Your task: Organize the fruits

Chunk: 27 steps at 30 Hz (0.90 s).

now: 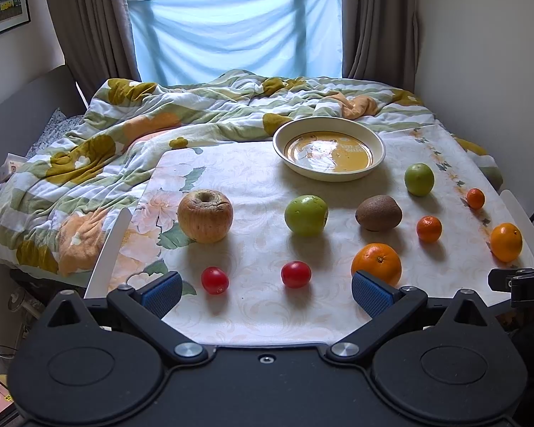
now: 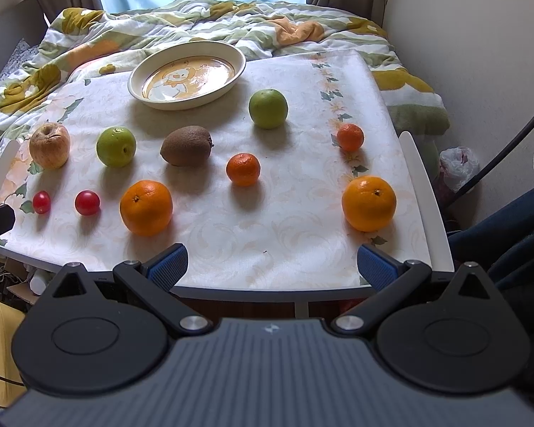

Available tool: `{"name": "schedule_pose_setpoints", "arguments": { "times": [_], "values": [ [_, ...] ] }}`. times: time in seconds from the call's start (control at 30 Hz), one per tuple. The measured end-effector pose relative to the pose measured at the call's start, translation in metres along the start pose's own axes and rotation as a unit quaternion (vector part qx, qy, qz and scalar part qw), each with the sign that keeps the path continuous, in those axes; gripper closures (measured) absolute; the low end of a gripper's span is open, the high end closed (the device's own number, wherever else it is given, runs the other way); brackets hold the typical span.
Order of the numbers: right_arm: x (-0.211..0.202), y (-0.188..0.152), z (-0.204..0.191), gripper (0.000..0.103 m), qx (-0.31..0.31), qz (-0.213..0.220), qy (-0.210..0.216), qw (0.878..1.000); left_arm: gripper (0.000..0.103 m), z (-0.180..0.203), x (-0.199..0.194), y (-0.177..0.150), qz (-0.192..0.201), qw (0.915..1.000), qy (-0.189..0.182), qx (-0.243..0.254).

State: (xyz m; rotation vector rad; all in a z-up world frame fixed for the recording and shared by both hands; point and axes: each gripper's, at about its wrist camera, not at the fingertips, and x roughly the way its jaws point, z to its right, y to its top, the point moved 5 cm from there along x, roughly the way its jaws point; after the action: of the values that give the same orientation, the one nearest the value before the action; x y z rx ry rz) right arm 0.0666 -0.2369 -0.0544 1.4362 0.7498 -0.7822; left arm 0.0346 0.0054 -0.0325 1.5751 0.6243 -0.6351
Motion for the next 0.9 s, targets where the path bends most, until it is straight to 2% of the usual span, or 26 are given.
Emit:
{"name": "schedule_pose_setpoints", "arguments": {
  "times": [0.9],
  "values": [
    [-0.0020,-0.0033,0.0082,0.000,0.008,-0.001,-0.004,1.000,0.000,0.0021,-0.0002,-0.0005,0.000,1.0000,0.000,0.001]
  ]
}}
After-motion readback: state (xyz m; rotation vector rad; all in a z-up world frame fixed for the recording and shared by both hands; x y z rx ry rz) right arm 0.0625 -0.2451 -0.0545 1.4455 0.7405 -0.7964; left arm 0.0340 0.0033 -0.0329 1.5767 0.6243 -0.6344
